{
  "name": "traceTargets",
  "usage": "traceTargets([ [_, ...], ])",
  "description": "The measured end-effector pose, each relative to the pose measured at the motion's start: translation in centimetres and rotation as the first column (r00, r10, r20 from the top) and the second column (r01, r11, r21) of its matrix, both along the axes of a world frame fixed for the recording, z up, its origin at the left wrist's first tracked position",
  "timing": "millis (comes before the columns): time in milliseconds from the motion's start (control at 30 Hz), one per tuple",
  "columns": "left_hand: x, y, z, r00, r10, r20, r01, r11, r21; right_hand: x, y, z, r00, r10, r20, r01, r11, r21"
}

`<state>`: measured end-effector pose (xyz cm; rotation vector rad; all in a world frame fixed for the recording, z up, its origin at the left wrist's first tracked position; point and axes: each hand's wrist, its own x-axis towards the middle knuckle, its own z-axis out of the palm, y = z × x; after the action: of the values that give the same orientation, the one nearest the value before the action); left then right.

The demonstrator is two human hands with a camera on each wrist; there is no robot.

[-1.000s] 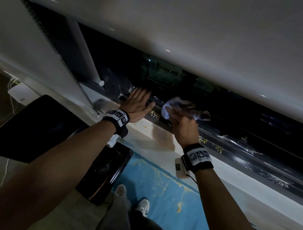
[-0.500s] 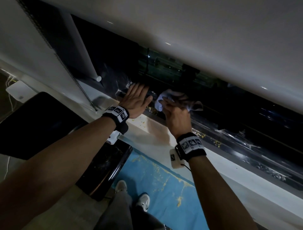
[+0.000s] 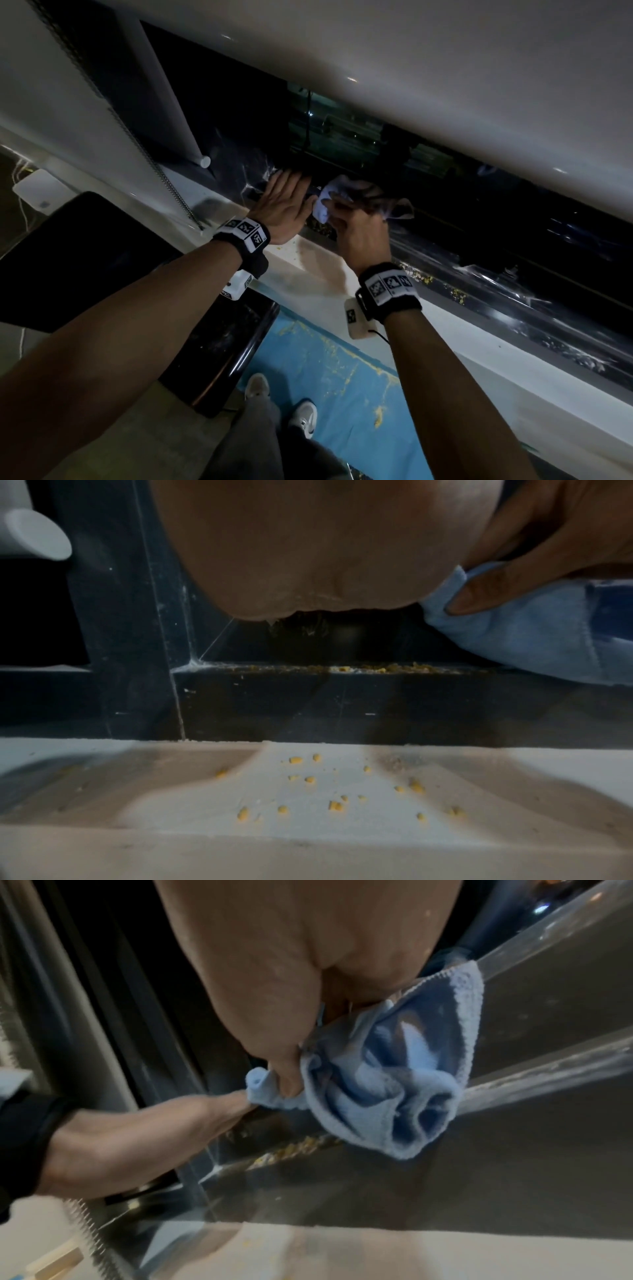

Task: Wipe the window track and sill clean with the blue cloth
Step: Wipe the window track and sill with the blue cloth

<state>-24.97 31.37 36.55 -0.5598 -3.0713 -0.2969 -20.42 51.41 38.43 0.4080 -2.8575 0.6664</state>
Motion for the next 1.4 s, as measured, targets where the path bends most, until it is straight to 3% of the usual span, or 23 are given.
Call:
traceTargets([
  [133,-0.1,0.2,0.0,1.0,-0.001,-0.014,0.001,1.0,-0.008,1.5,2.8,-0.2,0.999,0.038,-0.026,-0.037,0.999,0.037],
  [300,-0.3,0.2,0.3,1.0,0.012,0.01,-0.012,1.0,-0.006,6.3,9.4,-1.1,0.994,-0.084,-0.074,0.087,0.996,0.034],
  [400,-0.2,2.3,0.8,1.0,-0.005,-0.01,0.006,0.999,0.034,5.0,8.2,-1.1,0.988,-0.133,-0.073,0.138,0.988,0.075],
  [533,0.6,6.3,0.3,1.0,-0.016,-0.012,0.018,0.994,0.11,2.8,4.9,-1.9,0.992,-0.072,-0.108,0.083,0.991,0.105],
  [767,1.6,6.8,-0.5,0.995,-0.02,-0.097,0.022,0.999,0.025,7.8,10.6,-2.8,0.943,-0.24,-0.23,0.272,0.954,0.122],
  [833,1.6,7.0,-0.6,0.996,-0.003,-0.092,0.006,0.999,0.032,7.1,9.5,-2.7,0.945,-0.251,-0.21,0.284,0.948,0.143],
  [933,1.8,7.2,-0.8,0.996,0.009,-0.083,-0.006,0.999,0.041,4.8,8.5,-2.2,0.981,-0.143,-0.133,0.166,0.97,0.178],
  [1133,1.5,6.6,-0.8,0.998,-0.017,-0.068,0.02,0.999,0.038,8.7,11.8,-2.7,0.967,-0.21,-0.143,0.226,0.969,0.104],
  [1400,1.5,6.9,-0.8,0.998,-0.021,-0.06,0.022,1.0,0.022,4.3,7.9,-2.6,0.983,-0.172,-0.064,0.18,0.97,0.161],
])
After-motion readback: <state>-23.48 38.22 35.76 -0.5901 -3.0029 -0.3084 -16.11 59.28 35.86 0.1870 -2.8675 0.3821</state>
